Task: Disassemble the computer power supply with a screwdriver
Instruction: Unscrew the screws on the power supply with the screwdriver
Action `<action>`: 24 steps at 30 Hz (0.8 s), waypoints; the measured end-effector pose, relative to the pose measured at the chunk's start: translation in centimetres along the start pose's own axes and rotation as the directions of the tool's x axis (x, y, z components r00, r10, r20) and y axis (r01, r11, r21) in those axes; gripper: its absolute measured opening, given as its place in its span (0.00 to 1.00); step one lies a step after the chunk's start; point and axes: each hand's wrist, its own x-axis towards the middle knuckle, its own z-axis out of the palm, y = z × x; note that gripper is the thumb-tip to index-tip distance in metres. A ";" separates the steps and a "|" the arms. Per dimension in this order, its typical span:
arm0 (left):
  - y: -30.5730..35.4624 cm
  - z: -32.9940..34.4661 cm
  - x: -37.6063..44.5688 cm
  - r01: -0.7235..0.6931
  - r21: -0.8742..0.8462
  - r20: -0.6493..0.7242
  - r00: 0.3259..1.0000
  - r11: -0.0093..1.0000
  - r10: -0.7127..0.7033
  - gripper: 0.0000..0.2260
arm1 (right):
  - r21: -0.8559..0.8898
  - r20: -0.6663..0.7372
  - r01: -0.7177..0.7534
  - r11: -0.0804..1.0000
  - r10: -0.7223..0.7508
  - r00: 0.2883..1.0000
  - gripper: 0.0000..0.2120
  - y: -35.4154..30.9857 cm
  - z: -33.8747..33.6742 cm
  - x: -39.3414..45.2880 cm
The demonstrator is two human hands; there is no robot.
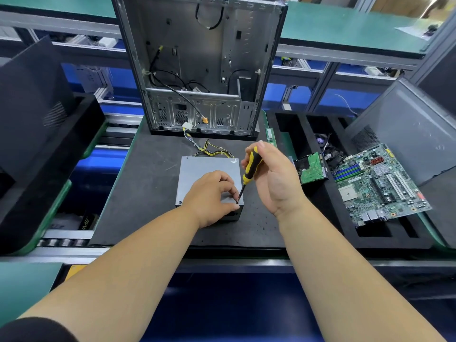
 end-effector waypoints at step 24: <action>-0.3 0.3 0.1 -0.009 0.007 -0.023 1.000 1.000 0.009 0.10 | 0.018 0.103 -0.053 0.998 0.051 0.993 0.10 -0.2 1.2 -0.7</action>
